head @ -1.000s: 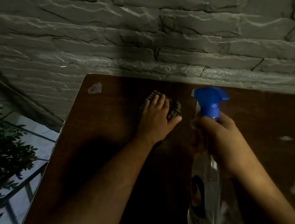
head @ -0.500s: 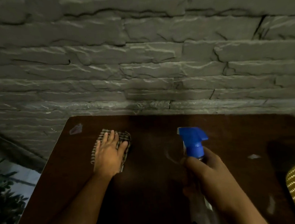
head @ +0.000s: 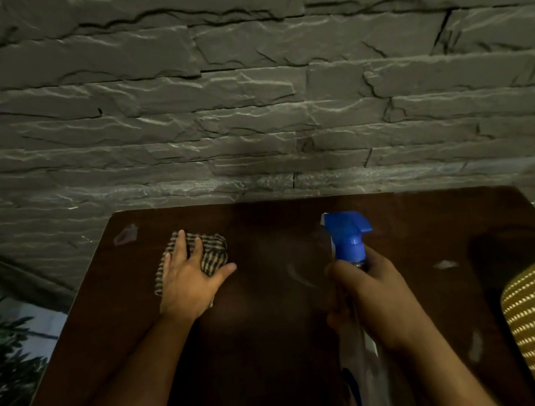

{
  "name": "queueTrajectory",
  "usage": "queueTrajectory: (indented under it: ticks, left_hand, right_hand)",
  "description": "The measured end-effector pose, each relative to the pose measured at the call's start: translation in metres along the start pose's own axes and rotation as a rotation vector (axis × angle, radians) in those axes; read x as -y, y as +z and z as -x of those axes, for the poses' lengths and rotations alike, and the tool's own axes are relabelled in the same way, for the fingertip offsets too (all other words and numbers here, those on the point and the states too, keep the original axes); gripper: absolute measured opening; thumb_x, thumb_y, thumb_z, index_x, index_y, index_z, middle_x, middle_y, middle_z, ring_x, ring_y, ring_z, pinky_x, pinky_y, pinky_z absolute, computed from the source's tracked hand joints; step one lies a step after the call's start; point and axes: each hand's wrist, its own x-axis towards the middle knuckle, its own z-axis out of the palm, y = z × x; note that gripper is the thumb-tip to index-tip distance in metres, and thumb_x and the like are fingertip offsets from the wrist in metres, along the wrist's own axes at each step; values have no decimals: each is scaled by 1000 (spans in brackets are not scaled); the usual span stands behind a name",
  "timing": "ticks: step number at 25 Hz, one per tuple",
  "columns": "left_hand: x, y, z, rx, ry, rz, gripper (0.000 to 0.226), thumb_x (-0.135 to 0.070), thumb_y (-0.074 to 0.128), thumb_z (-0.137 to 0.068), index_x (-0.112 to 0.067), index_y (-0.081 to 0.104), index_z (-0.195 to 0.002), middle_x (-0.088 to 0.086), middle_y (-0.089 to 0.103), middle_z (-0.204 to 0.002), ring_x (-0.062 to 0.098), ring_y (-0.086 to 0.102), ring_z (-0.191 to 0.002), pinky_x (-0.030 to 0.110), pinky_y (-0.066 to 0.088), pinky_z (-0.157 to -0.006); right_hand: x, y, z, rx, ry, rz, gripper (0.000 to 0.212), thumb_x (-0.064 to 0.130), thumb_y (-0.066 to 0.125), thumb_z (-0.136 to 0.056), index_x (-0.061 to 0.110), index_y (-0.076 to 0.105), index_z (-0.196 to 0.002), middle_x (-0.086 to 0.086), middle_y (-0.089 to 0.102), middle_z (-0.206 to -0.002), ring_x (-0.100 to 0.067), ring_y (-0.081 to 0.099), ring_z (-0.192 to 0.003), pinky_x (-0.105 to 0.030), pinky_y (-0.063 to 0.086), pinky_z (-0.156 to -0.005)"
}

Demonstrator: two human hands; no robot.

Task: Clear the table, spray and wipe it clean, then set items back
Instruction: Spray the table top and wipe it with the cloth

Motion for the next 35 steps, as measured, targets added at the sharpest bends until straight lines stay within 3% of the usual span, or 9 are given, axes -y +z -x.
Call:
queueTrajectory:
  ticks: [5, 9, 16, 21, 23, 26, 29, 32, 35]
  left_hand:
    - [-1, 8, -1, -134, -13, -178, 93, -82, 27, -79, -19, 37, -147, 14, 18, -158, 28, 3, -148, 44, 5, -120]
    - [-2, 10, -1, -100, -14, -238, 88, -76, 20, -85, -16, 36, -147, 15, 26, -155, 28, 16, -146, 44, 13, -119]
    - [-10, 10, -8, -73, -19, -183, 79, -66, 23, -92, -11, 32, -148, 16, 23, -157, 31, 13, -147, 47, 14, -119]
    - [-80, 25, -46, -47, -41, -81, 77, -65, 29, -93, -12, 30, -149, 16, 18, -159, 29, 7, -148, 45, 8, -120]
    - [-114, 34, -43, -27, 95, -44, 77, -65, 30, -92, -12, 31, -149, 13, 18, -159, 25, 7, -148, 43, 6, -120]
    - [-105, 41, 27, 55, 487, -56, 87, -75, 16, -87, -16, 26, -150, 2, 14, -160, 15, 4, -149, 35, 2, -121]
    - [-65, 29, 23, 41, 381, -47, 94, -77, 7, -84, -13, 25, -150, -1, 14, -159, 10, 5, -147, 30, -1, -119]
    - [-103, 26, -48, 85, 224, -59, 82, -67, 17, -92, -11, 18, -152, 5, 9, -162, 16, 2, -149, 34, 0, -120]
    - [-123, 38, -14, 167, 496, -13, 76, -66, 22, -92, -18, 20, -151, -4, 7, -160, 11, 1, -148, 32, -1, -120]
  right_hand:
    - [-18, -2, 26, 49, 152, -58, 23, 17, 63, -87, 21, 55, -109, -10, 63, -77, -19, 60, -60, -31, 55, -60]
    - [-40, 5, 50, 67, 247, -20, 20, 17, 65, -86, 25, 57, -103, -11, 67, -82, -21, 63, -66, -34, 56, -63]
    - [-52, 7, 61, 56, 319, 11, 24, 18, 69, -83, 32, 52, -92, -15, 69, -91, -23, 65, -70, -38, 59, -69]
    - [-36, -2, 45, 27, 266, -35, 31, 11, 69, -83, 35, 54, -97, -15, 67, -85, -22, 64, -66, -37, 58, -64]
    - [-32, -1, 35, 18, 248, -50, 32, 10, 69, -82, 35, 54, -95, -16, 68, -87, -22, 65, -67, -36, 58, -63]
    - [-29, 1, 26, 9, 248, -67, 30, 9, 69, -82, 33, 57, -97, -12, 70, -81, -20, 65, -64, -31, 57, -61]
    - [-22, 2, 27, -2, 253, -118, 28, 8, 70, -81, 30, 61, -96, -10, 69, -72, -20, 65, -59, -31, 56, -58]
    - [-20, 3, 21, -48, 232, -104, 29, 11, 70, -81, 35, 60, -93, -16, 70, -82, -21, 66, -62, -34, 58, -60]
    - [-21, 4, 20, -67, 242, -105, 32, 11, 70, -81, 38, 59, -93, -15, 71, -82, -22, 67, -64, -39, 59, -64]
